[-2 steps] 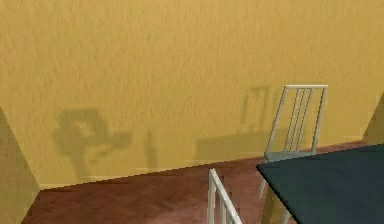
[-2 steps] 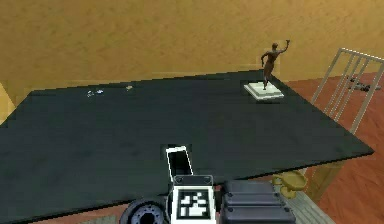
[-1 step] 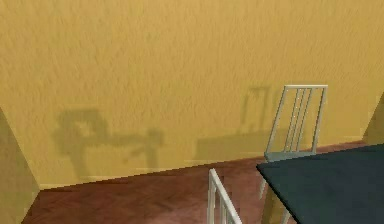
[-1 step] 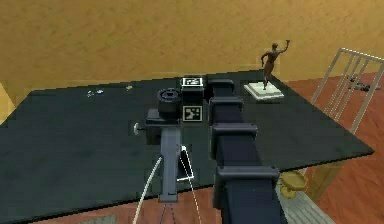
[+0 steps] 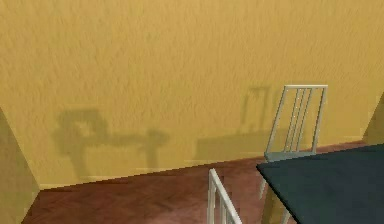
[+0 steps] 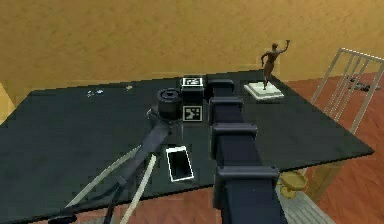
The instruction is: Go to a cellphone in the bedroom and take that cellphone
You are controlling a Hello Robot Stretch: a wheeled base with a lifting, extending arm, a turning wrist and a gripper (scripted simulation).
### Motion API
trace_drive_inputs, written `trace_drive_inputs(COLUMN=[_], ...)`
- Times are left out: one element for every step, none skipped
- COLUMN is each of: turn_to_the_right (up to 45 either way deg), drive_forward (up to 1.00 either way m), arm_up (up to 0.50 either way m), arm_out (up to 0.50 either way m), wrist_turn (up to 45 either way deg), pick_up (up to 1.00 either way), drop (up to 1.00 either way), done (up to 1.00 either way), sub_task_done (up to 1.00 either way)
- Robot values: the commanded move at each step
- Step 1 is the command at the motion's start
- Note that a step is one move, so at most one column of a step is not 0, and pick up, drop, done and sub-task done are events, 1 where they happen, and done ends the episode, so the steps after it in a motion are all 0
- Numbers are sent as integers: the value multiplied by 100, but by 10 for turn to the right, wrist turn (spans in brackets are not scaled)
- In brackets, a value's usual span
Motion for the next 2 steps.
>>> trace_drive_inputs(turn_to_the_right=[0, 0], drive_forward=[0, 0], arm_up=[0, 0], arm_out=[0, 0], wrist_turn=[450, 450], pick_up=[0, 0], drop=[0, 0], done=[0, 0], sub_task_done=[0, 0])
